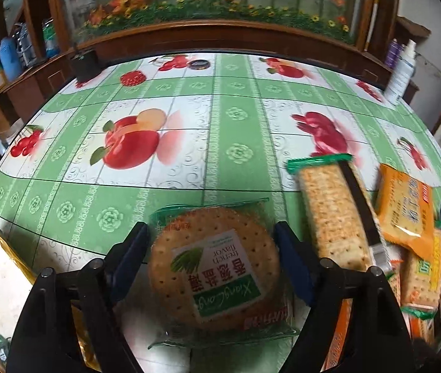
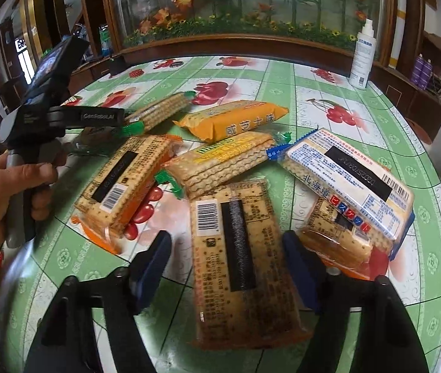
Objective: Organize snacks
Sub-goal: 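Grasp a round biscuit pack with left tool while right tool grasps tan cracker pack, then lift both packs and carry them toward the tray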
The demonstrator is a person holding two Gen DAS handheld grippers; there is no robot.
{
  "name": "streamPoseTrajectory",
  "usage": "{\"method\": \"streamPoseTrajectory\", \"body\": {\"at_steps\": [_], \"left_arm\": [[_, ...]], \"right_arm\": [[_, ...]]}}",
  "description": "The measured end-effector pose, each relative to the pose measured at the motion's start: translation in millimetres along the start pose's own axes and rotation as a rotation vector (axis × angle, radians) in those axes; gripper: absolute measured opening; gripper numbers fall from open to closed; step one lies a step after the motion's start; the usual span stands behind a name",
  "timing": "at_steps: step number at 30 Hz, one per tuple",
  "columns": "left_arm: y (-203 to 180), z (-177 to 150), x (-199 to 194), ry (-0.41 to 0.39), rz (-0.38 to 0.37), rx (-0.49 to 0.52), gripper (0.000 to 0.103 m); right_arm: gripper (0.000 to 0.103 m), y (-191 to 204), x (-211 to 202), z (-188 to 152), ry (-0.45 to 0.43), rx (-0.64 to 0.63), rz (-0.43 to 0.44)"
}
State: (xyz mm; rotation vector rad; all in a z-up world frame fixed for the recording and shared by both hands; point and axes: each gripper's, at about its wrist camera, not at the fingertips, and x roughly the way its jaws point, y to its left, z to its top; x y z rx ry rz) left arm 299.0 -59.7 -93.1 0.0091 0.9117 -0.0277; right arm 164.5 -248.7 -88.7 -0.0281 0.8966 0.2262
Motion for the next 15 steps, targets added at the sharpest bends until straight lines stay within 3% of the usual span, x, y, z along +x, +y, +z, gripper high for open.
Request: {"method": "streamPoseTrajectory", "body": {"at_steps": [3, 15], "left_arm": [[-4.2, -5.4, -5.3, -0.003, -0.014, 0.015, 0.076], [-12.0, -47.5, -69.4, -0.079, -0.079, 0.049, 0.076]], "right_arm": [[0.059, -2.1, 3.4, -0.9, 0.012, 0.002, 0.003], [0.058, -10.7, -13.1, -10.3, -0.003, 0.079, 0.086]]}}
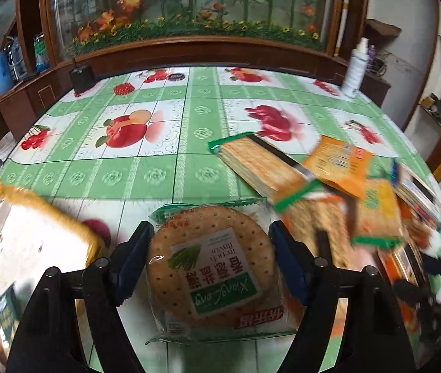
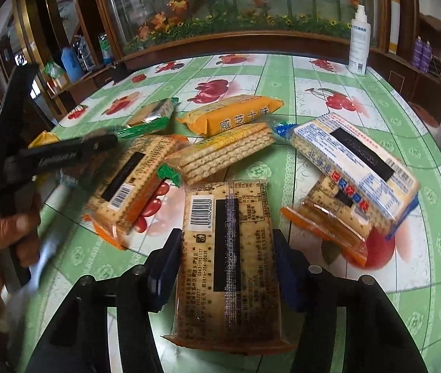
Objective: Organize snacks
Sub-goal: 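Lift both packs and carry them toward the tray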
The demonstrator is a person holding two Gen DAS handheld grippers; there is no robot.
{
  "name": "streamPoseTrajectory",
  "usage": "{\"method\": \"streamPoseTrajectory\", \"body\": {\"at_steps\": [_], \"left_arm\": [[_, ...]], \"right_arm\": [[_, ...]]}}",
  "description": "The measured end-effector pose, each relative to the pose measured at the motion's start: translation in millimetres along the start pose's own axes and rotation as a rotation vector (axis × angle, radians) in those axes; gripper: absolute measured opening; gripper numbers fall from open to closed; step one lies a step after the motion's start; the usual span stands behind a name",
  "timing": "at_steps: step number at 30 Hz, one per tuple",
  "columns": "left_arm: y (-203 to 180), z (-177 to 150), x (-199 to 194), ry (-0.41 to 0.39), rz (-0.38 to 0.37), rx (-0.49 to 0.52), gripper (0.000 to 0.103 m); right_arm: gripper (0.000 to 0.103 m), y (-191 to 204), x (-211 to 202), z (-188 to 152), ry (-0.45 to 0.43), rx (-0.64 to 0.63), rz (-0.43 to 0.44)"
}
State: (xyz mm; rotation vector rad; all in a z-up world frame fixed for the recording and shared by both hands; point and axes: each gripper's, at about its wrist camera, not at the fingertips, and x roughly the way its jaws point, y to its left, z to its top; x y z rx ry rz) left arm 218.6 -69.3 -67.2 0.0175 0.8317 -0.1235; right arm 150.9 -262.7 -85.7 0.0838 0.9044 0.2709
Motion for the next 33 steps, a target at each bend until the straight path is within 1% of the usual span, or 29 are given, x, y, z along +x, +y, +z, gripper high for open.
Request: {"method": "streamPoseTrajectory", "body": {"at_steps": [4, 8, 10, 14, 18, 28, 33], "left_arm": [[-1.0, -16.4, -35.0, -0.036, -0.03, -0.006, 0.076], [-6.1, -36.6, -73.2, -0.08, -0.044, 0.0, 0.076], [-9.0, -47.7, -91.3, -0.098, -0.034, 0.009, 0.076], [-5.1, -67.0, -116.7, -0.116, -0.006, 0.006, 0.076], [4.7, -80.3, -133.5, -0.121, 0.015, -0.006, 0.076], [41.4, -102.5, -171.1, -0.164, 0.064, -0.077, 0.076], [62.5, -111.5, -181.1, -0.176, 0.085, -0.115, 0.076]], "right_arm": [[0.058, -2.3, -22.2, -8.0, -0.04, 0.045, 0.045], [0.058, -9.3, -46.3, -22.9, -0.077, 0.137, 0.174], [0.057, -7.7, -57.0, -28.2, -0.093, 0.155, 0.207], [0.057, 7.3, -78.6, -35.1, -0.119, 0.134, 0.226], [0.057, 28.6, -92.4, -37.4, -0.137, 0.096, 0.25], [0.057, 85.0, -106.2, -41.7, -0.149, 0.005, 0.299], [0.057, 110.0, -112.6, -42.2, -0.161, -0.037, 0.318]]}}
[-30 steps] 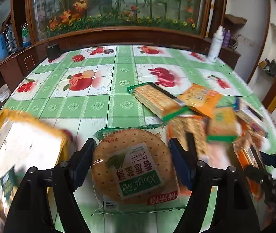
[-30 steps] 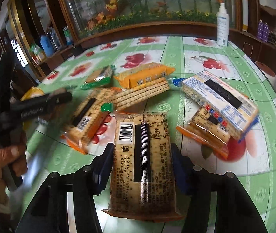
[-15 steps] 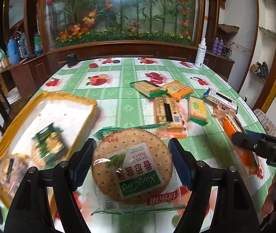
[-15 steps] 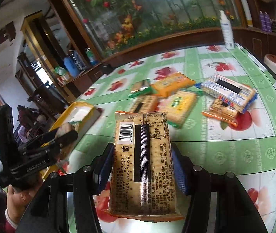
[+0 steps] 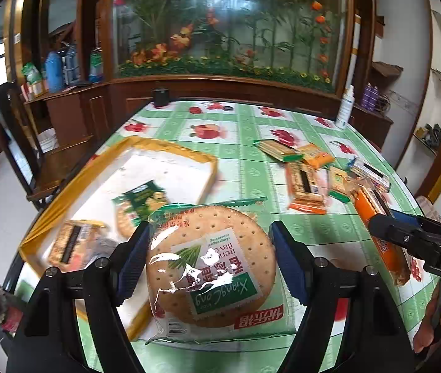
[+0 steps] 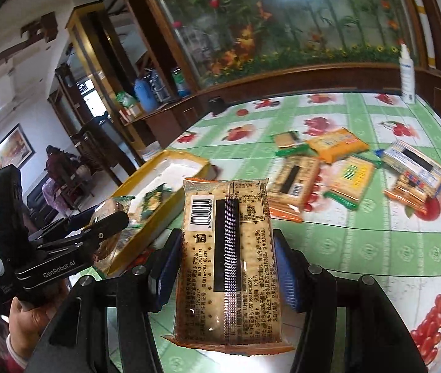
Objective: Organize snacks
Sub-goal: 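Lift both packs and carry them toward the tray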
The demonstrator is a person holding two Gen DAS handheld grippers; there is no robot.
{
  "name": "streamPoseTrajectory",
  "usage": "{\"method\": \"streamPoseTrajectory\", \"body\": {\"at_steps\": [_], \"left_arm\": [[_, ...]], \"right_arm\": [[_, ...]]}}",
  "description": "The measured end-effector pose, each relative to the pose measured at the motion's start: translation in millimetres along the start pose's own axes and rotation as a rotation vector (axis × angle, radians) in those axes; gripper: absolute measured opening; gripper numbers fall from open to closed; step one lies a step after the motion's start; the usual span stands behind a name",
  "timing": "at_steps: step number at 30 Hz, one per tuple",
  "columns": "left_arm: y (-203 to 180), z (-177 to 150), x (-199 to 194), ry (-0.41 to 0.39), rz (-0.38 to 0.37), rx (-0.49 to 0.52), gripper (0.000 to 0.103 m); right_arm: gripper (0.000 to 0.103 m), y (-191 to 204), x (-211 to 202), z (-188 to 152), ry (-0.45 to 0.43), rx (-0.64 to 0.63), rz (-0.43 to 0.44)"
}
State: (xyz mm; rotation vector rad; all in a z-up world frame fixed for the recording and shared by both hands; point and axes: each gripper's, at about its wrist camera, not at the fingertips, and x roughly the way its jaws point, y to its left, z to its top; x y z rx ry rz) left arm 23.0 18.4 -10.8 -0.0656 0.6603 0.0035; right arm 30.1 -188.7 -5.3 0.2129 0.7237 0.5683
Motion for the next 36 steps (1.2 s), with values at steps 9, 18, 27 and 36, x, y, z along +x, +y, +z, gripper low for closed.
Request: {"method": "streamPoseTrajectory", "body": {"at_steps": [9, 18, 27, 36], "left_arm": [[41.7, -6.6, -15.2, -0.024, 0.055, -0.071, 0.076], [71.7, -12.4, -24.5, -0.034, 0.097, -0.124, 0.076], [93.8, -10.9, -30.8, -0.055, 0.093, -0.166, 0.076], [118.3, -7.4, -29.1, -0.071, 0.119, -0.207, 0.076]], "right_arm": [[0.057, 41.2, 18.3, 3.9, 0.018, -0.068, 0.053], [0.057, 73.2, 40.1, 7.4, 0.04, -0.119, 0.115], [0.057, 100.3, 59.5, 6.3, 0.066, -0.163, 0.139], [0.057, 115.5, 76.9, 15.2, 0.062, -0.179, 0.157]]}}
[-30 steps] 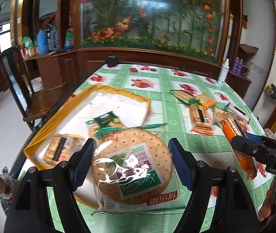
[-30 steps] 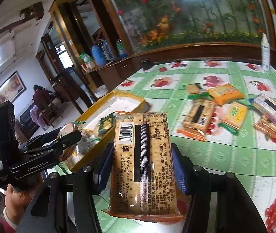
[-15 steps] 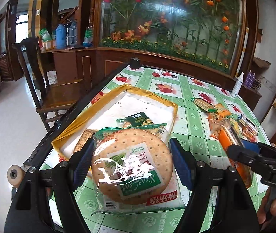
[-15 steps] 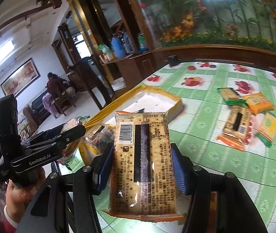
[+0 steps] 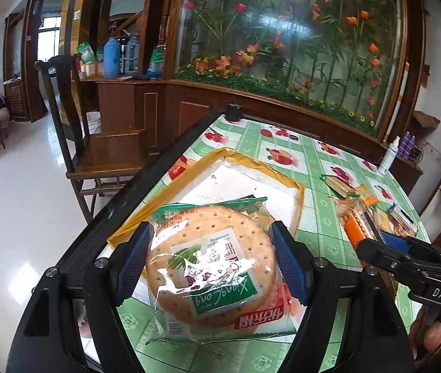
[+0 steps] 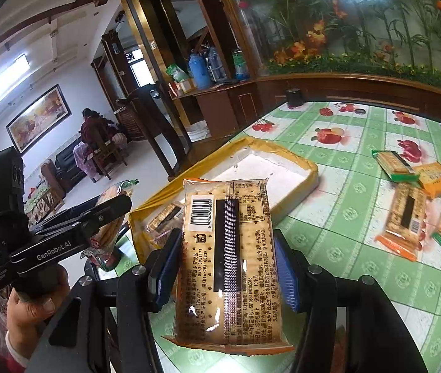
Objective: Organize snacks
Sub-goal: 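Lift both packs and carry them toward the tray, then lower both packs into the tray beside the green pack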
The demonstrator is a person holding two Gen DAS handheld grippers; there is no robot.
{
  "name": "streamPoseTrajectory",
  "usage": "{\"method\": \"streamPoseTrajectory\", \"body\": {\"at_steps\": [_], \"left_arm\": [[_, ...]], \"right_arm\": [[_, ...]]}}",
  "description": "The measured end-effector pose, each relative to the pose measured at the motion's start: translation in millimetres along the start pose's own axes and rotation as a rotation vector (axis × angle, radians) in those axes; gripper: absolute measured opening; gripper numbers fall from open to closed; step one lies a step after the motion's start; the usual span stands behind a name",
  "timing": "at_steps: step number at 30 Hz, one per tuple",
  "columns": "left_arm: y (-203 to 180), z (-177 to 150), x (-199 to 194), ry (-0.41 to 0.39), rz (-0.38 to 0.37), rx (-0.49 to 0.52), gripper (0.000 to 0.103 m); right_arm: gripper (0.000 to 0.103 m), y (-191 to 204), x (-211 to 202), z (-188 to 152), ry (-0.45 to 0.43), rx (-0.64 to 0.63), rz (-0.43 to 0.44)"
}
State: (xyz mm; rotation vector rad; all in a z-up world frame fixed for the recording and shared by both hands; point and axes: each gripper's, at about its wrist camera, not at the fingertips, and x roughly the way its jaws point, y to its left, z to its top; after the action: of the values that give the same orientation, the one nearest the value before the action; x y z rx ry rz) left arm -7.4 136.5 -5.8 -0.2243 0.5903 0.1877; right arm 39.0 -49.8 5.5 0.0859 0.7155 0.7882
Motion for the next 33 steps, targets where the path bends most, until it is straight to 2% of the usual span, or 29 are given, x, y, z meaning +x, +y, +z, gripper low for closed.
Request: {"method": "streamPoseTrajectory", "body": {"at_steps": [20, 33], "left_arm": [[29.6, 5.0, 28.2, 0.032, 0.071, -0.041, 0.076], [20.7, 15.1, 39.4, 0.025, 0.087, -0.008, 0.076]], "right_arm": [[0.057, 11.0, 40.6, 26.6, -0.012, -0.021, 0.027], [0.057, 8.6, 63.2, 42.2, -0.02, -0.018, 0.048]]}}
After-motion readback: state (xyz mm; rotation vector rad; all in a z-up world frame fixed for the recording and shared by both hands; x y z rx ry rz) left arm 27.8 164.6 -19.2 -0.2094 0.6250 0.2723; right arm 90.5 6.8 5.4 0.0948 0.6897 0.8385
